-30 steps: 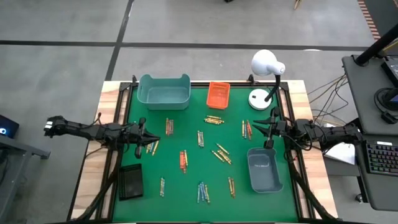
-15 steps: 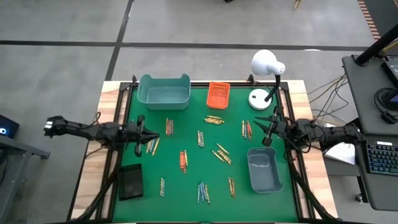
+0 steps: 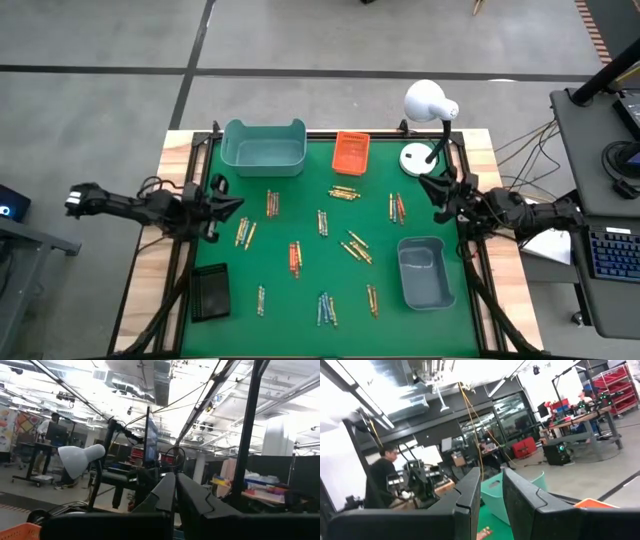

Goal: Sort crayons
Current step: Put the green crayon into the blue bin

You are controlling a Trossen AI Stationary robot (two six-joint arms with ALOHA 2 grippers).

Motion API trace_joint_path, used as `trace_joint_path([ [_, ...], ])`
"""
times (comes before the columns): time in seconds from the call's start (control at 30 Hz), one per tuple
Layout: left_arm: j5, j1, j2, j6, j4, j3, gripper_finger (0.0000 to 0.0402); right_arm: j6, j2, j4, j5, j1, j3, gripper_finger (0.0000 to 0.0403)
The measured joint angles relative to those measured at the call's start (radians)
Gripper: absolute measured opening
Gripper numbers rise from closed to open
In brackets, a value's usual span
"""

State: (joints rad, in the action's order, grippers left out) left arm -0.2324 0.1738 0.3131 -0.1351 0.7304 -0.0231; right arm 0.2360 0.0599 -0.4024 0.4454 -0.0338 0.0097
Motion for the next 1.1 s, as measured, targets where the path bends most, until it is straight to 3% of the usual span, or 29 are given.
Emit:
trace_joint_path([
  [0.2, -0.081, 0.0, 0.132, -0.103, 0.124, -0.002, 0.0, 0.03, 0.109, -0.039, 0.0, 0.0, 0.058, 0.007],
  [0.47, -0.116, 0.0, 0.303, -0.15, 0.057, -0.129, 0.0, -0.039, 0.351, -0.034, 0.016, 0.0, 0.24, 0.007],
  [0.57, -0.178, 0.0, 0.335, -0.203, -0.181, -0.22, 0.0, -0.049, 0.428, 0.027, 0.07, 0.0, 0.308, 0.007],
  [0.77, -0.357, 0.0, 0.425, -0.481, -0.973, -0.473, 0.0, -0.011, 0.568, 0.245, 0.106, 0.0, 0.472, 0.007],
  [0.83, -0.387, -0.001, 0.474, -0.545, -1.159, -0.539, 0.0, -0.011, 0.616, 0.335, 0.106, 0.0, 0.527, 0.007],
  [0.93, -0.405, -0.001, 0.54, -0.563, -1.269, -0.597, 0.0, -0.011, 0.691, 0.446, 0.105, 0.0, 0.61, 0.007],
  [1.1, -0.405, -0.001, 0.612, -0.518, -1.277, -0.642, 0.0, -0.011, 0.821, 0.573, 0.106, 0.0, 0.743, 0.007],
])
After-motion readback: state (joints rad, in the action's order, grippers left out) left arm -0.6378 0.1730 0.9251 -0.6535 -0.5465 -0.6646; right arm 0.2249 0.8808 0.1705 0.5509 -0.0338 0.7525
